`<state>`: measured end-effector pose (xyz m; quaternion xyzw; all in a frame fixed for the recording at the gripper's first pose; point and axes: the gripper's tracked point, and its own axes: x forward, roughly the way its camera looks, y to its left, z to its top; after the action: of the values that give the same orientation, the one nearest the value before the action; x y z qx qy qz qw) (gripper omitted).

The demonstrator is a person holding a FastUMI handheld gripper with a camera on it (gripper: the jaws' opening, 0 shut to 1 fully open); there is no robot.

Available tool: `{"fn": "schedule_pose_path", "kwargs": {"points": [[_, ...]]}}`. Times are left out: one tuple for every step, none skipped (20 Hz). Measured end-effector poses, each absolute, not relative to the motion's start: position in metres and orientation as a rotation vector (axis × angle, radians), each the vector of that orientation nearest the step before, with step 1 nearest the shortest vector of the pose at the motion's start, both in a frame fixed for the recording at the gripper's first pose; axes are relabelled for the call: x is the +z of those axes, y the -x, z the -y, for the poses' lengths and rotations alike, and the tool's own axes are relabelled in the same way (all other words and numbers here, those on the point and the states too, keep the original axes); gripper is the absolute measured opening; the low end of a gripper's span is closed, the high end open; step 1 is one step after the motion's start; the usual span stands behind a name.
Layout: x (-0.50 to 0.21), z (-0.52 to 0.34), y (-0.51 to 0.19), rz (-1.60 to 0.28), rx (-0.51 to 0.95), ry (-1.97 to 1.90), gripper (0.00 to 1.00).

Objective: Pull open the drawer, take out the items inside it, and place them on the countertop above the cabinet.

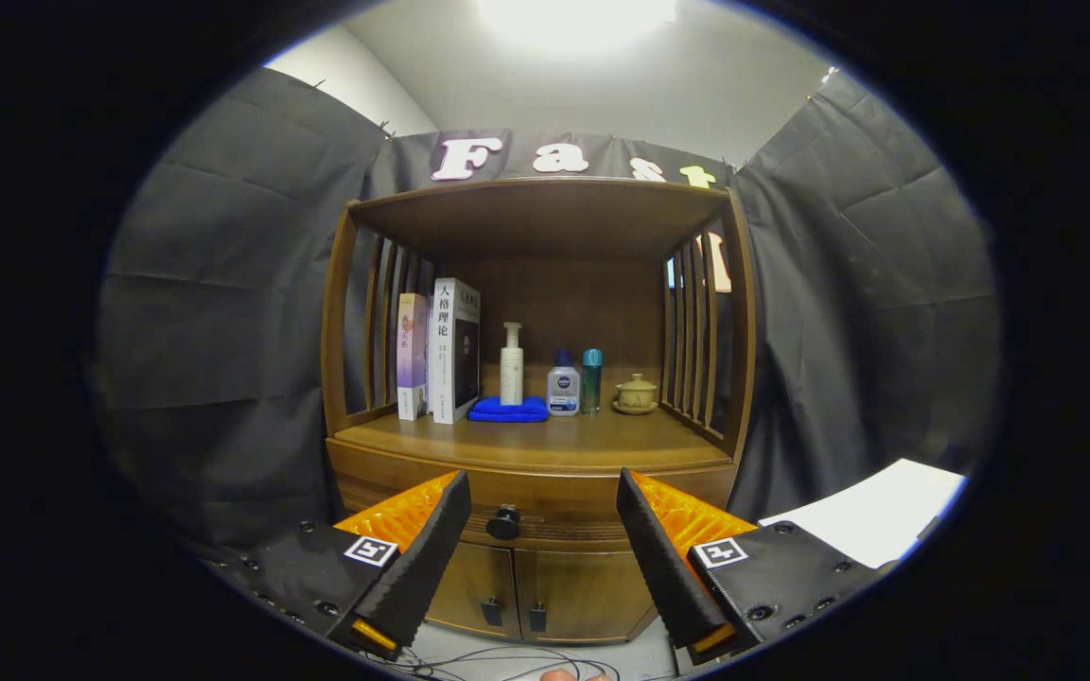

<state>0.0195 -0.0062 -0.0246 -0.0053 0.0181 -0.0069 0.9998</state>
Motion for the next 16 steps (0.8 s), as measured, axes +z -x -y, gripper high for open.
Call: {"fn": "schedule_pose_path", "kwargs": {"points": [[-0.027, 0.006, -0.022, -0.038, -0.015, 0.006, 0.98], [-0.027, 0.006, -0.023, -0.039, -0.015, 0.003, 0.98], [-0.029, 0.006, -0.024, -0.040, -0.015, 0.005, 0.98], [-0.031, 0.005, -0.025, -0.042, -0.014, 0.011, 0.98], [-0.034, 0.005, -0.027, -0.047, -0.014, 0.016, 0.98], [-0.035, 0.003, -0.028, -0.052, -0.011, 0.018, 0.98], [-0.038, 0.001, -0.029, -0.059, -0.005, 0.015, 0.98], [-0.038, -0.001, -0.032, -0.061, 0.005, 0.014, 0.98], [-0.037, -0.001, -0.036, -0.066, 0.003, 0.014, 0.98], [-0.034, 0.001, -0.038, -0.062, 0.001, 0.014, 0.98], [-0.032, 0.002, -0.042, -0.058, -0.003, 0.014, 0.98], [-0.030, 0.004, -0.044, -0.056, -0.006, 0.012, 0.98], [-0.031, 0.004, -0.048, -0.057, -0.008, 0.010, 0.98], [-0.031, 0.005, -0.052, -0.059, -0.011, 0.008, 0.98], [-0.033, 0.004, -0.057, -0.063, -0.013, 0.004, 0.98], [-0.033, 0.003, -0.062, -0.064, -0.012, 0.000, 0.98]]}}
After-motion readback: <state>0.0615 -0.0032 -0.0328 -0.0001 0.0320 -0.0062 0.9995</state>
